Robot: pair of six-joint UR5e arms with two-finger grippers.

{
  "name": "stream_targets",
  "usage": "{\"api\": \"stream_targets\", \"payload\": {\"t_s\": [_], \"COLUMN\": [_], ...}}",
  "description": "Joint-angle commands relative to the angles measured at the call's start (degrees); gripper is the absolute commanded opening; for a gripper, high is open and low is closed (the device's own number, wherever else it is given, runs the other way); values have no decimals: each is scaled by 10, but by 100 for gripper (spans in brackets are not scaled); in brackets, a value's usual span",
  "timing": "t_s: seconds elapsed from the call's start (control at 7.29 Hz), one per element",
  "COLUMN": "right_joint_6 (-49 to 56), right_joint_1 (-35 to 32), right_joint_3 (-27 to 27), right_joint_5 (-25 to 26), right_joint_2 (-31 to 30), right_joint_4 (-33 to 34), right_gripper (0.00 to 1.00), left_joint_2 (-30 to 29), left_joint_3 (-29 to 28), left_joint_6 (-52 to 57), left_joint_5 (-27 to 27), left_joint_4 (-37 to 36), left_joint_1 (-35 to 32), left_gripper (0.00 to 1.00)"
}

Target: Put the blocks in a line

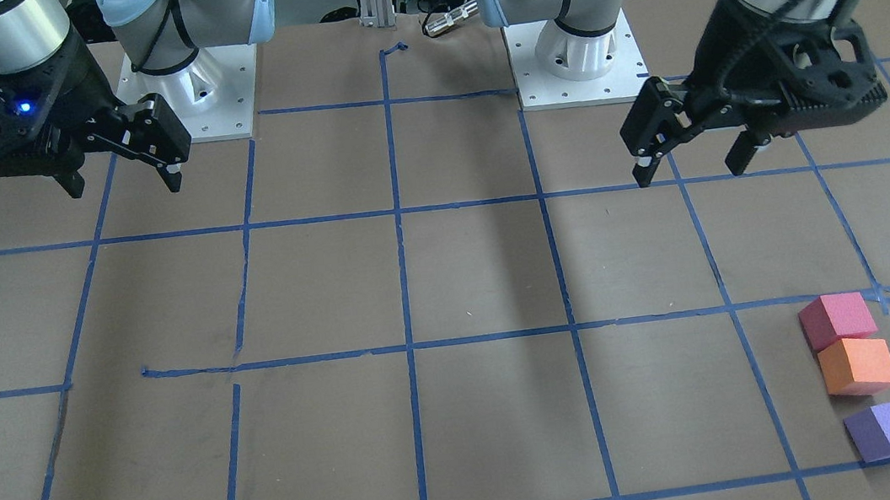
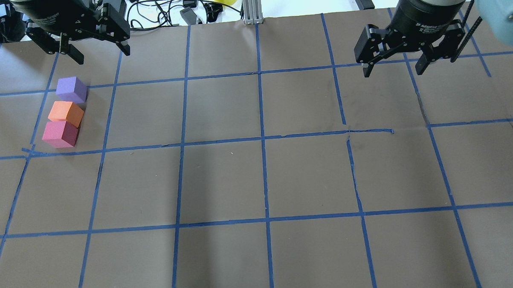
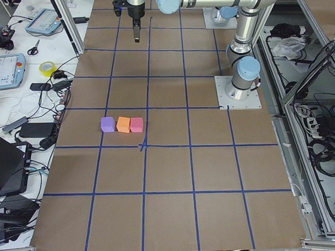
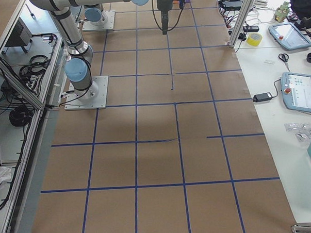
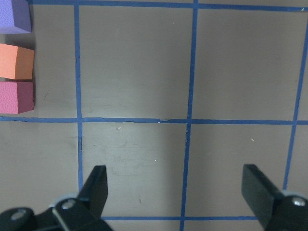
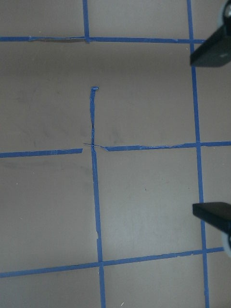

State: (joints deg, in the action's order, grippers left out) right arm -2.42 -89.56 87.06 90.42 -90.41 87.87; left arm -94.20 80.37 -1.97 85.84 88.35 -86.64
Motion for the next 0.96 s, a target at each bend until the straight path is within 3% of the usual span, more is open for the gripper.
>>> {"api": "stream_targets", "payload": {"t_s": [0.0,0.82], "right_joint_6": [-2,-2], "right_joint_1": [0,0], "right_joint_3": [0,0], "right_joint_5": [0,0], "right_joint_2": [0,0], "right_joint_4": [0,2], "right_gripper": [100,100], "left_joint_2": [12,46], "left_joint_3": [19,30], "left_joint_6": [-34,-30], "left_joint_5": [0,4], "left_joint_4": [5,32], "left_joint_1": [-30,-22], "left_gripper": [100,100]}}
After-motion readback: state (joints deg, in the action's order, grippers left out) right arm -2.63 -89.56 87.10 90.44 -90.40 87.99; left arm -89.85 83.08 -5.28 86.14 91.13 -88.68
